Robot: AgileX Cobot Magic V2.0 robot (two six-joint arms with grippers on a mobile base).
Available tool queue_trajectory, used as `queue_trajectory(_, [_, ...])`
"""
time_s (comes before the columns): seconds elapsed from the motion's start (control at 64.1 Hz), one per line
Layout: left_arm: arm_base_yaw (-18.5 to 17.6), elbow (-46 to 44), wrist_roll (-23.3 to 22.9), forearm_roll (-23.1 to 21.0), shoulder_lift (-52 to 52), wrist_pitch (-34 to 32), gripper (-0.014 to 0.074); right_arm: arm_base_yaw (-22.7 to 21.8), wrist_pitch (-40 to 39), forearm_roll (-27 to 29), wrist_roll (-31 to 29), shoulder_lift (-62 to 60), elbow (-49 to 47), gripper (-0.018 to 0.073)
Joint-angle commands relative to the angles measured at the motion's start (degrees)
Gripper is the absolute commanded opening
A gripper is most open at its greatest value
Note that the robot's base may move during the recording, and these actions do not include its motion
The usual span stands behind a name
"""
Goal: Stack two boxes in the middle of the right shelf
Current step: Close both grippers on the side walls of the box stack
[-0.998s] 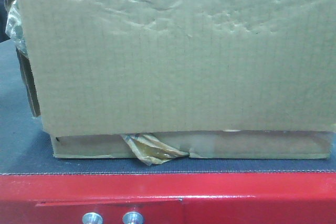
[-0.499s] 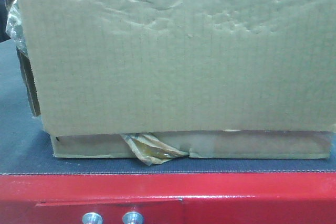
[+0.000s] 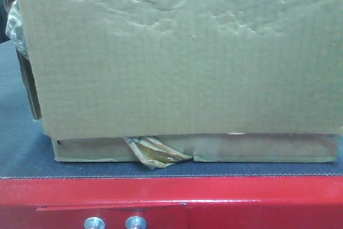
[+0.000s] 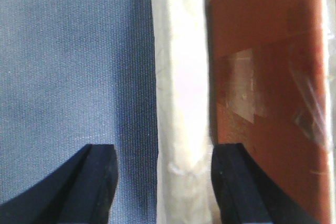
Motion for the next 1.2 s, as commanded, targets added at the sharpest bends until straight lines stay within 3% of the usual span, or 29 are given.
queue_trajectory(0.0, [0.00, -1.39, 0.10, -0.15, -0.18, -0.07, 0.0308, -0.20, -1.95, 0.01, 0.30, -0.16, -0.61, -0.0163])
queue_trajectory(0.172, [0.00, -2.53, 0.10, 0.01, -0.18, -0.07, 0.0308, -0.20, 18.00, 0.23, 0.82, 1.22, -14.19, -0.0163])
queue_trajectory(0.53, [0.00, -2.53, 0.10, 0.24, -0.18, -0.07, 0.0308, -0.20, 40.10, 0.23, 0.82, 27.73, -34.88, -0.0163])
queue_trajectory(0.733, [0.00, -2.53, 0.10, 0.24, -0.18, -0.07, 0.0308, -0.20, 43.20, 0.23, 0.82, 40.57, -40.55, -0.0163])
queue_trajectory(1.092, [0.00, -2.53, 0.10, 0.25, -0.18, -0.07, 0.0308, -0.20, 49.39, 0.13, 0.82, 50.64, -49.91, -0.0163])
queue_trajectory(1.186, [0.00, -2.53, 0.10, 0.48, -0.18, -0.07, 0.0308, -0.20, 54.76, 0.13, 4.51, 56.35, -55.98, -0.0162])
